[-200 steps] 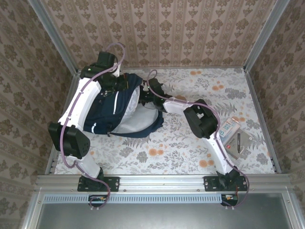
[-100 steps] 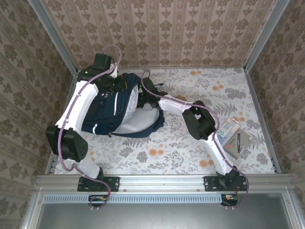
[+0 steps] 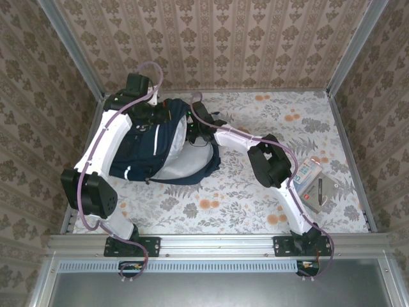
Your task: Pack books, pencil case, and school supplies into a backpack
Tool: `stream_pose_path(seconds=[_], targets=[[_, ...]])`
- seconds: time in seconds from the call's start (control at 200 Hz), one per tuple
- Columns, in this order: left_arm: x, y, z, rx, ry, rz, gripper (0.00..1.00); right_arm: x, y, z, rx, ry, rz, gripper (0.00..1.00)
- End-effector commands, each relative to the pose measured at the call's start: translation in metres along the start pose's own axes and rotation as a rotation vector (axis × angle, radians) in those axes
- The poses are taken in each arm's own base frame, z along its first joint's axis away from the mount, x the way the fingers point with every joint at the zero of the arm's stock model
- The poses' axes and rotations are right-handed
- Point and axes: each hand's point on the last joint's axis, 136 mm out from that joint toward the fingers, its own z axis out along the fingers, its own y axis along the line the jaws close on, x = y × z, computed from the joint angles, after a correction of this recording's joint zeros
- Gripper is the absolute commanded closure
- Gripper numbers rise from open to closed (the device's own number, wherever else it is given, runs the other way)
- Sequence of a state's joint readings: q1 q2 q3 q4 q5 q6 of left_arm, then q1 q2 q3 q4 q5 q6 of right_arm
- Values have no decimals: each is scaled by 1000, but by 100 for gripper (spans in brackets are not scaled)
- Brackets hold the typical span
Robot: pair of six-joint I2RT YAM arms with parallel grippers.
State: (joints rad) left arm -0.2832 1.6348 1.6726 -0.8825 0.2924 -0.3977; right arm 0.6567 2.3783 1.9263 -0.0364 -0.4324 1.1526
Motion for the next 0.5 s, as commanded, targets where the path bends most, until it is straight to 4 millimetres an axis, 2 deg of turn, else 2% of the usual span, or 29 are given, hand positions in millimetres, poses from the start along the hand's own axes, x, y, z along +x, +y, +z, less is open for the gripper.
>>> stream_pose_path(seconds=[0.0,0.055,0.14,0.305,0.495], targets=[[-22,-19,-24,76,-103,13,100,10,-8,6,30,52,-16,63],[-22,-18,-24,70,-100,16,100,12,-10,-1,46,50,-35,54],[-22,-15,-21,64,-95,18,100,11,-13,-19,68,26,-64,47],[-25,-8,-15,59,-86,7,100,4,-17,-63,118,-31,-114,45],[-27,-11,-13,84,-87,2,100,1,-33,-115,199,-73,-126,44]])
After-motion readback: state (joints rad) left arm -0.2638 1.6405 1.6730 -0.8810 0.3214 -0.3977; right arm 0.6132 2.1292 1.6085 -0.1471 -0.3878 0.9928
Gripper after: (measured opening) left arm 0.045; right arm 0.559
